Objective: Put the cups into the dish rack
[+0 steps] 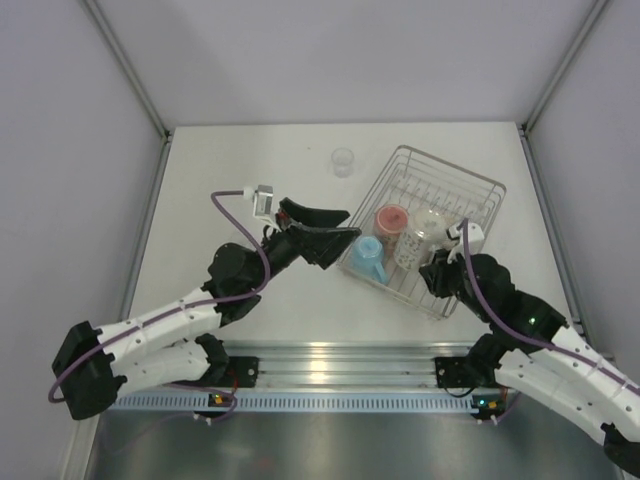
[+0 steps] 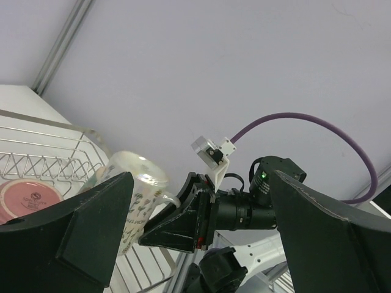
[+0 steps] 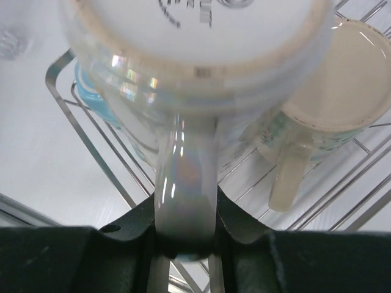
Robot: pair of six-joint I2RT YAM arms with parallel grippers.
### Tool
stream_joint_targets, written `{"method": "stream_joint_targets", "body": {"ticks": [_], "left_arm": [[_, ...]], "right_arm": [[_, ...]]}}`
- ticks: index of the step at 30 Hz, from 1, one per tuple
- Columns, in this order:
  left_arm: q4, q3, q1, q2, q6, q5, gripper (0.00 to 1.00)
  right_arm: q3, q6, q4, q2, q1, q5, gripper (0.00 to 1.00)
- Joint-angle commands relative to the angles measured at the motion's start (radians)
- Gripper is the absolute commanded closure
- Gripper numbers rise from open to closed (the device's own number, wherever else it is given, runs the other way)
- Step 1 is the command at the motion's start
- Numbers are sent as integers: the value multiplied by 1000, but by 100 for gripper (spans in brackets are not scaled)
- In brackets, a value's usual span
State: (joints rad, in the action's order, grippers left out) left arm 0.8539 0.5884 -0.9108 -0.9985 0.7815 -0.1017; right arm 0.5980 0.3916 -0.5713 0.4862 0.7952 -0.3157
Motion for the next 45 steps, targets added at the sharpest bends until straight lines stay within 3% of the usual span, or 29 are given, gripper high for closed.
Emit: {"method": "stream_joint_targets", "body": {"ticks": [1,8,25,27,30,33,39,45], "left_arm": [[-9,-7,-3,54,-42,29,2],[-55,-32,-2,119,-70,57,2],[-99,-75,-2,238,-93,83,2],[-107,-78,-2,254,-93,85,2],[-108,-81,-2,267,-93,88,2],[-110,-84,-2,278,-90,86,2],[-115,-85,-2,288,-87,88,2],[-113,-84,0,281,-80,83,2]], "right_arm": [[94,-89,50,-9,-5,-40,100],[74,-115,39,32,-5,-25,100],[-72,93,80,49,-5,-13,100],[-86,121,58,43,-4,-19,93],[-90,158,36,23,-4,-23,75],[-78,190,8,0,-1,-52,66],[-70,237,-29,-11,1,-56,62],[-67,302,-74,23,7,-72,69]]}}
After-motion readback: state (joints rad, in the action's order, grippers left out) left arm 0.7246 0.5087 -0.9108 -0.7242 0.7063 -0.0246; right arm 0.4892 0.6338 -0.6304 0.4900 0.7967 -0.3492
